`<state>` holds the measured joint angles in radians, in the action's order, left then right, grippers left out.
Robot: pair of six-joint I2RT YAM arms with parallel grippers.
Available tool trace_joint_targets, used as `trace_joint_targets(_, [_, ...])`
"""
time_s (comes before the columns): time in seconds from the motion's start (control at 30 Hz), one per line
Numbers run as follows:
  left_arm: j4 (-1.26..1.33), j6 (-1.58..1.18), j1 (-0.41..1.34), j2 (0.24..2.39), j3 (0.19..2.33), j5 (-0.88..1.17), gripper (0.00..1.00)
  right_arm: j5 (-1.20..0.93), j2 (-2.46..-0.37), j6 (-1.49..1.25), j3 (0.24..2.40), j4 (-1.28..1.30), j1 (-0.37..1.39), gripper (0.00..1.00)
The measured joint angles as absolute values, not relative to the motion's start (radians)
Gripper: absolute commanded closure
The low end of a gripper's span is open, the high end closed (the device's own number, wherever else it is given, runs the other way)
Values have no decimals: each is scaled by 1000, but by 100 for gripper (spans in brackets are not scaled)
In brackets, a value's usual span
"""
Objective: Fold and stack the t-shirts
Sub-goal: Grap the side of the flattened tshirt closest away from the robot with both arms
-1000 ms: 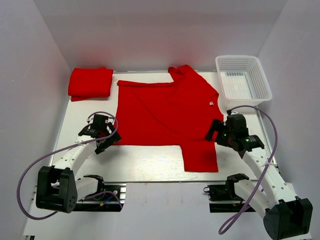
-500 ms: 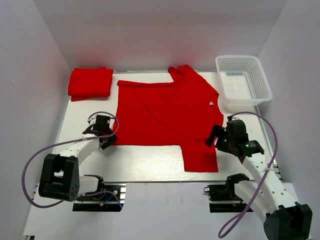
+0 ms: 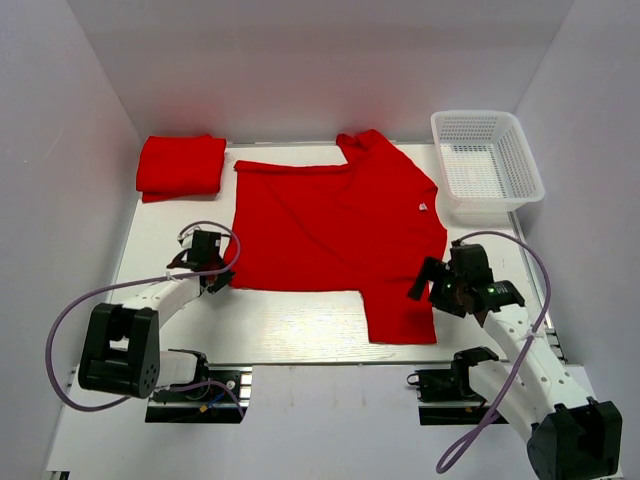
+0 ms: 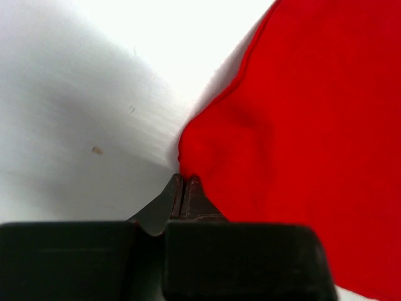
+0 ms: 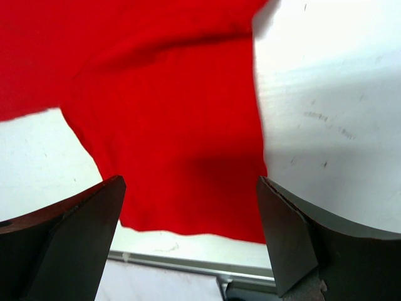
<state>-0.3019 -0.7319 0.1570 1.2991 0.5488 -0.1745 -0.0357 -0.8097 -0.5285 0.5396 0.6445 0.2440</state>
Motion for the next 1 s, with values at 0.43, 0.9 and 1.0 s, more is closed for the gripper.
trace_joint_targets(0.43, [-421,-725,157,1164,530,-176,100,-55,-894,-661,473,716,255,10])
trace_joint_targets(0.9, [-468,-739,157,1148,530,-181,100,-89,-1058,-695,463,686,288,100])
trace_joint_targets(1.0, [-472,-741,157,1136,530,-183,100,-95,-1052,-696,461,682,293,100])
